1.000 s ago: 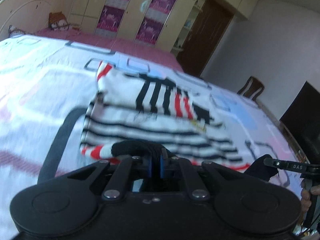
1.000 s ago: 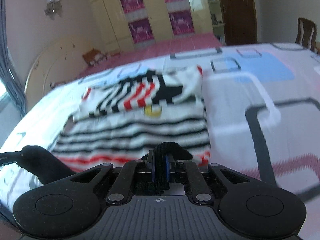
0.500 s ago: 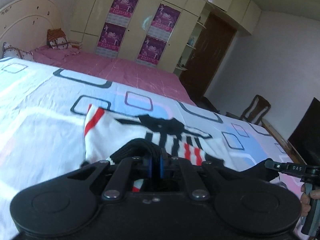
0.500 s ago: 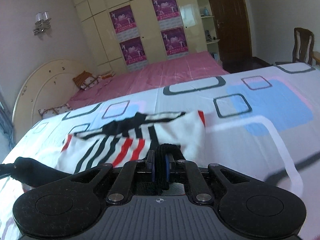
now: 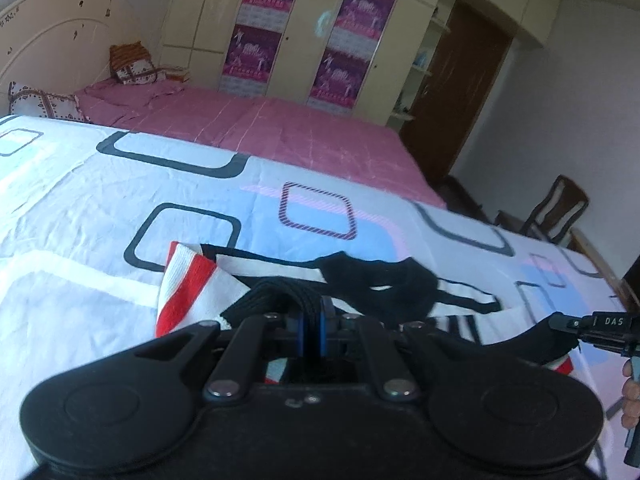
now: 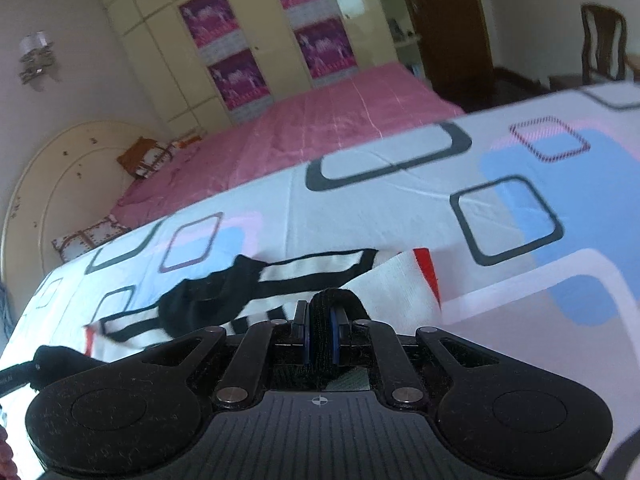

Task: Fold small clothes

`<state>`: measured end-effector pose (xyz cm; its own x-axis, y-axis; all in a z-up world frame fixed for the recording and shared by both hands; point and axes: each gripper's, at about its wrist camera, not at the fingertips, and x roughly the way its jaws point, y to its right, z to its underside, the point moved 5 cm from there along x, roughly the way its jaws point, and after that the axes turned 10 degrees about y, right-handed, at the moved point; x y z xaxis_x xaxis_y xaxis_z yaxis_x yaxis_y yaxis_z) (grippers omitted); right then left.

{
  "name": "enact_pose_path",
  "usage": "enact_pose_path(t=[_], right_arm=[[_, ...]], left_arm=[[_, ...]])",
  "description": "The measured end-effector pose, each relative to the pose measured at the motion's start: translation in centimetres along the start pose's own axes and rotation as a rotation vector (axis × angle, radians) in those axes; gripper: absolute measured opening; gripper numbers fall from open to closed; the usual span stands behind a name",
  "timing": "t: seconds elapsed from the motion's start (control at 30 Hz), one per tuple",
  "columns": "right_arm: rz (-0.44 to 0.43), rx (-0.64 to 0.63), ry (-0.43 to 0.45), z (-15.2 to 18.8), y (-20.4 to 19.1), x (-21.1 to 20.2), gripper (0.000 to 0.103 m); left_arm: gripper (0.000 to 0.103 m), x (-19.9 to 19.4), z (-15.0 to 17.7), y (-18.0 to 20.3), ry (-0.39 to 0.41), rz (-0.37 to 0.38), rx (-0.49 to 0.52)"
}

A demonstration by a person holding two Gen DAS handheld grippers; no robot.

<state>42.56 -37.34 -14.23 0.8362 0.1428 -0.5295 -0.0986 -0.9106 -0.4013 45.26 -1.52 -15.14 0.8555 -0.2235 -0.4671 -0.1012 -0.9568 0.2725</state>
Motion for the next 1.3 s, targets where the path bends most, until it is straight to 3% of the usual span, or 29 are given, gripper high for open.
enact_pose_path(t=[0.2, 0.23, 0.3, 0.33, 0.37, 0.43, 0.5, 0.67, 0.77, 0.87, 1.1, 1.3], right_arm=[[0.045, -0.001, -0.07, 0.4, 1.6, 3.9, 0.011], [0.044, -0.005, -0.066, 0.4, 1.7, 4.2, 0.016], [0.057, -0.031, -0.036, -0.1, 1.8, 4.3, 0.049], [0.056, -0.038, -0.019, -0.4, 1.8, 4.2, 0.054], [0.046, -0.044, -0.013, -0.6, 1.9, 4.2, 0.055], [0.015, -0.051, -0.014, -1.0, 1.9, 4.3, 0.055], [-0.01, -0.087, -0.016, -1.0, 1.7, 4.5, 0.055], [-0.057, -0.167, -0.057, 0.1, 1.2, 5.6, 0.054], [-0.076, -0.156, -0.038, -0.1, 1.3, 5.6, 0.054], [-0.095, -0.115, 0.007, -1.3, 1.7, 5.0, 0.055], [-0.12, -0.125, -0.023, -1.0, 2.1, 5.1, 0.055], [-0.116, -0.176, -0.088, 0.4, 1.7, 7.1, 0.054]], left_arm=[[0.012, 3.9, 0.9, -0.9, -0.071, -0.073, 0.039], [0.017, 4.1, 0.9, -1.0, -0.071, -0.082, 0.046], [0.024, 4.3, 0.9, -1.4, -0.061, -0.09, 0.049], [0.027, 4.2, 0.8, -1.6, -0.052, -0.089, 0.047], [0.03, 3.9, 0.5, -1.9, -0.047, -0.084, 0.042], [0.045, 3.4, -0.1, -2.4, -0.037, -0.07, 0.03], [0.049, 2.9, -0.6, -2.7, -0.024, -0.047, 0.059], [0.053, 3.9, -0.5, -2.3, -0.059, 0.008, 0.135], [0.053, 5.0, 0.2, -2.0, -0.091, 0.027, 0.135], [0.053, 4.3, 0.0, -2.3, -0.058, 0.045, 0.111], [0.06, 2.3, -2.0, -2.9, 0.01, 0.079, 0.068], [0.059, 5.2, 0.4, -2.2, -0.101, 0.045, 0.153]])
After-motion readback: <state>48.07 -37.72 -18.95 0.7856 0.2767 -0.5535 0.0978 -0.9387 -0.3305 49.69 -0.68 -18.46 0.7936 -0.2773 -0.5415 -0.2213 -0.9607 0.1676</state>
